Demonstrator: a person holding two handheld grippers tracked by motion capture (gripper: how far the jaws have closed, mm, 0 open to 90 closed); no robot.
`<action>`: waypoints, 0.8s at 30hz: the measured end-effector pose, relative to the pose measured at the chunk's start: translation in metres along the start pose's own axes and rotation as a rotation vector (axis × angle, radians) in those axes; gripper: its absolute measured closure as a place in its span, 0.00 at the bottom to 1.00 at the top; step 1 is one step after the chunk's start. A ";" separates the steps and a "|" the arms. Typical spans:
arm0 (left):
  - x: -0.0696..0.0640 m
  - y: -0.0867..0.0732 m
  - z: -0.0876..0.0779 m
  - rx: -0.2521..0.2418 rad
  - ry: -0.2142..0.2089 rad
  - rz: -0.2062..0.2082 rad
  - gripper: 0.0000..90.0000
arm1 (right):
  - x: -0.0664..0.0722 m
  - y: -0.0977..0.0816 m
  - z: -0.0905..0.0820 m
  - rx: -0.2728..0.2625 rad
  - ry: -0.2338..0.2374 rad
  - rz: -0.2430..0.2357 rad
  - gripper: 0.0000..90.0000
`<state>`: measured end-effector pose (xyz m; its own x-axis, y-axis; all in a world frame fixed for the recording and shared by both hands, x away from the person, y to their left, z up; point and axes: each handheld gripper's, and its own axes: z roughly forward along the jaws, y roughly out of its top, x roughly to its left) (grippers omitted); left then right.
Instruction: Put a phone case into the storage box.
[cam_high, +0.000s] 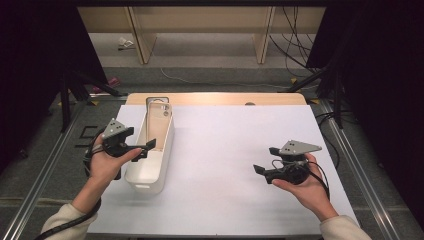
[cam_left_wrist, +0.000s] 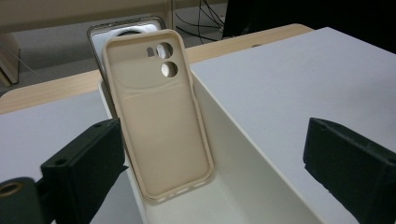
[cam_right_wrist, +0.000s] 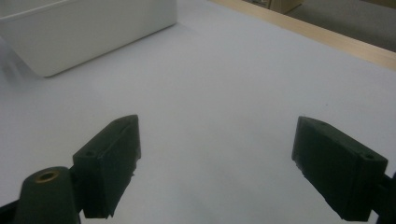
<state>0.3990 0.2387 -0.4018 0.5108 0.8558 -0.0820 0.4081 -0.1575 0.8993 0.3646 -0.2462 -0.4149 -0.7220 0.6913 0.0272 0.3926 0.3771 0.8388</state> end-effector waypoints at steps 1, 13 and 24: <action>-0.001 0.000 -0.001 -0.002 -0.001 0.001 0.06 | 0.000 0.000 0.000 -0.001 0.000 0.000 0.18; -0.010 -0.007 -0.013 -0.016 -0.012 0.016 0.06 | 0.000 0.000 -0.001 -0.003 -0.002 -0.002 0.18; -0.015 -0.014 -0.018 -0.018 -0.024 0.033 0.06 | 0.000 0.000 -0.001 -0.003 -0.001 -0.001 0.18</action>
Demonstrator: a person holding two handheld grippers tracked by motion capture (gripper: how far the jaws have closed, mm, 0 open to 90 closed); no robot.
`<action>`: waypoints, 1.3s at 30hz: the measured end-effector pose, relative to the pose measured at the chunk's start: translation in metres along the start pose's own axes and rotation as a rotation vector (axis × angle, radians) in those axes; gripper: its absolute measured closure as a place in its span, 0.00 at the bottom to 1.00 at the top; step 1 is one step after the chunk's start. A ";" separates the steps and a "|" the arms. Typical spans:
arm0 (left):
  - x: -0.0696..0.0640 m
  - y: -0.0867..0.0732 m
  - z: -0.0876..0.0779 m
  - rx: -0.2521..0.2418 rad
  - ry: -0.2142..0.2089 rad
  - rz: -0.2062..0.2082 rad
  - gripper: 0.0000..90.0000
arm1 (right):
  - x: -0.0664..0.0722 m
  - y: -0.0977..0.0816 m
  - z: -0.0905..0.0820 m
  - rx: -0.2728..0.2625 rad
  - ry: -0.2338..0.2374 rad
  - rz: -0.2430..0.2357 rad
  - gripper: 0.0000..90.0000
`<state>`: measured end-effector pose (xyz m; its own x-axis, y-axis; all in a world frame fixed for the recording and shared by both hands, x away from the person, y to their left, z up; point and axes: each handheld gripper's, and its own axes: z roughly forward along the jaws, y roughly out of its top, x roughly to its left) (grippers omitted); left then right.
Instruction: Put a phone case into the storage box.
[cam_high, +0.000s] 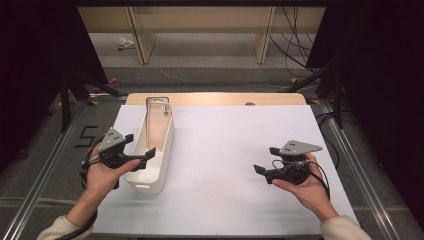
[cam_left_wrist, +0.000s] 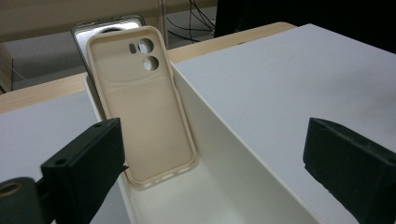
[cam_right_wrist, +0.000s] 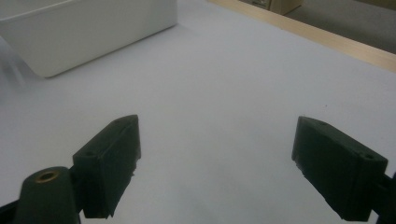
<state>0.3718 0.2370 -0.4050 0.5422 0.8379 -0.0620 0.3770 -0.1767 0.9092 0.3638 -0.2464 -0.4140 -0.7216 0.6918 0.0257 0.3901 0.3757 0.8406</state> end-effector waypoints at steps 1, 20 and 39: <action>-0.001 -0.001 -0.001 0.001 -0.005 0.005 0.06 | 0.000 0.000 0.000 0.000 0.001 0.000 0.18; -0.008 -0.016 -0.011 -0.011 -0.017 0.021 0.06 | 0.001 0.000 0.000 -0.001 0.004 0.000 0.18; -0.013 -0.023 -0.014 -0.024 -0.019 0.035 0.06 | 0.001 0.000 0.000 -0.004 0.007 0.005 0.18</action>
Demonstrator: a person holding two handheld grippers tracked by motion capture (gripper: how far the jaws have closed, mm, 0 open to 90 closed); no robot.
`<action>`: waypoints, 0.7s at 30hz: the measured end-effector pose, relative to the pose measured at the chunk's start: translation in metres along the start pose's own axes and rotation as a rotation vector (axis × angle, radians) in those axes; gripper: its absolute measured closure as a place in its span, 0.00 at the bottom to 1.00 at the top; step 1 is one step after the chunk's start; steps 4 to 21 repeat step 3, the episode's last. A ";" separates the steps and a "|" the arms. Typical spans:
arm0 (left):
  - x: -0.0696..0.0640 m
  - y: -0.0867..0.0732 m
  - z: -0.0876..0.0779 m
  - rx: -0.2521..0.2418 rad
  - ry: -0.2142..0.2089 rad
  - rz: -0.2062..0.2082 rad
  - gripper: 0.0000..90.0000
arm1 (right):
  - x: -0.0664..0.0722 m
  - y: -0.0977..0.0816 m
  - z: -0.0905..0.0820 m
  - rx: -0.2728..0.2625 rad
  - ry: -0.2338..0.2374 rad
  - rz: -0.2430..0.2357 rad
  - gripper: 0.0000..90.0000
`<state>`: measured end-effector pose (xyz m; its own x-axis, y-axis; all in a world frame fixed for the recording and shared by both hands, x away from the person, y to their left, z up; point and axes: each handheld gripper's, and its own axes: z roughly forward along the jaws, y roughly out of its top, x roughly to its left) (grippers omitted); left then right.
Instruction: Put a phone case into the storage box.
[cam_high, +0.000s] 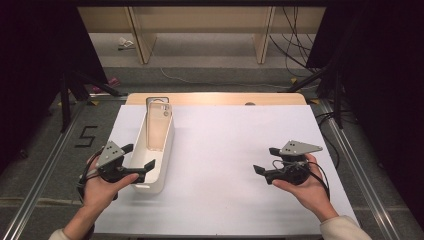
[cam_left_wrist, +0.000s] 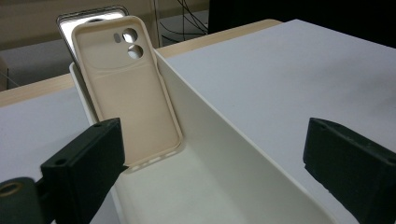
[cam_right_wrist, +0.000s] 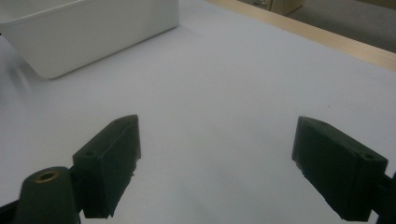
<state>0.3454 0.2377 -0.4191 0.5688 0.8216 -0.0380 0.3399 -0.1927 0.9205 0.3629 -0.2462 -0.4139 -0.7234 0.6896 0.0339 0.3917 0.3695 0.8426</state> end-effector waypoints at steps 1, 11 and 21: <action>-0.001 -0.001 0.000 0.001 -0.001 -0.004 0.06 | 0.000 0.000 0.000 0.000 0.000 0.001 0.18; -0.002 -0.001 0.000 0.001 -0.004 -0.008 0.06 | 0.000 0.000 0.000 0.000 -0.001 0.001 0.18; -0.002 -0.001 0.000 0.001 -0.004 -0.008 0.06 | 0.000 0.000 0.000 0.000 -0.001 0.001 0.18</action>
